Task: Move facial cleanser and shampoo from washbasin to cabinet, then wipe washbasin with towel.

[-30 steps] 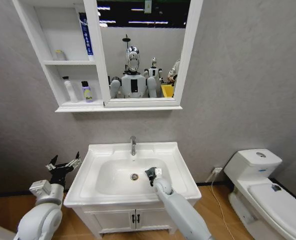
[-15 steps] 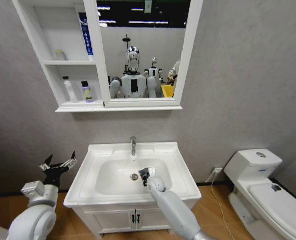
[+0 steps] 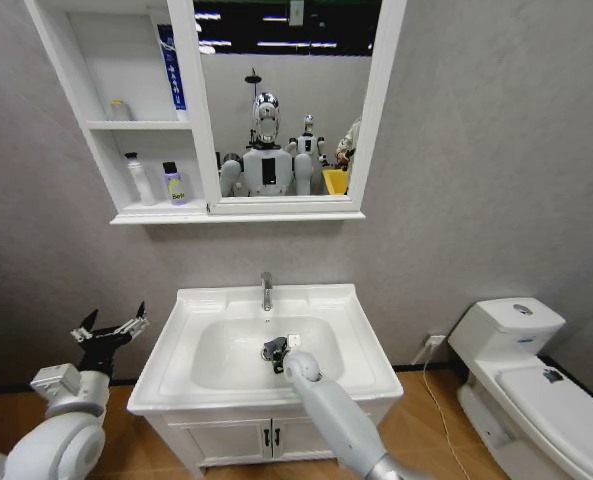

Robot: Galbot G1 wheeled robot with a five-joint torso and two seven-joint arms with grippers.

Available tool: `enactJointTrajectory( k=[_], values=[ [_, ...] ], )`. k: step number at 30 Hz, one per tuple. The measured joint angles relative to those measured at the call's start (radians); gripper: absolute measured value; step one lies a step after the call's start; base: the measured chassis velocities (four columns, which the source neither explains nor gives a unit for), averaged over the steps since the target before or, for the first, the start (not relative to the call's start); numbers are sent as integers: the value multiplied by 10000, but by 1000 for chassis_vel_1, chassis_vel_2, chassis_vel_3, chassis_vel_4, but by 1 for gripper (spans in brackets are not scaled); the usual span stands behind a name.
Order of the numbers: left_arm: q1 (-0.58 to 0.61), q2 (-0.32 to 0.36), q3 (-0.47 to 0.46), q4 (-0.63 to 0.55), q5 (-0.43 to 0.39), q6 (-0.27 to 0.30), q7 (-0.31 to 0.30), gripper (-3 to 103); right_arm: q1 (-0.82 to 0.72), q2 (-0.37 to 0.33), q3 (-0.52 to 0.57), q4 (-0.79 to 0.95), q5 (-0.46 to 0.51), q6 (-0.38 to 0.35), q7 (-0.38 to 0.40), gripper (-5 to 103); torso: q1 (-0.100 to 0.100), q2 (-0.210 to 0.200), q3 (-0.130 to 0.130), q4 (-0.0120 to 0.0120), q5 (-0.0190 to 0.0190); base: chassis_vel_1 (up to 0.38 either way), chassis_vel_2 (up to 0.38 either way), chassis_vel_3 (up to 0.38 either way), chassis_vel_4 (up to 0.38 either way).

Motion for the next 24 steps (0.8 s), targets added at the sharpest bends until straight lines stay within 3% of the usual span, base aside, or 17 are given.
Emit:
enactJointTrajectory(
  k=[11, 16, 24],
  values=[
    [282, -40, -486, -267, -133, 2, 140, 100, 174, 732, -225, -478, -185, 298, -656, 3, 0, 0, 0, 2, 1, 0, 0, 0, 0],
    [345, -79, -531, -334, -135, 6, 142, 100, 202, 752, -248, -649, -233, 590, -1051, 3, 0, 0, 0, 1, 1, 0, 0, 0, 0],
    [397, -78, -518, -398, -108, 10, 142, 100, 159, 744, -154, -670, -412, 696, -1028, 3, 0, 0, 0, 0, 1, 0, 0, 0, 0]
  ],
)
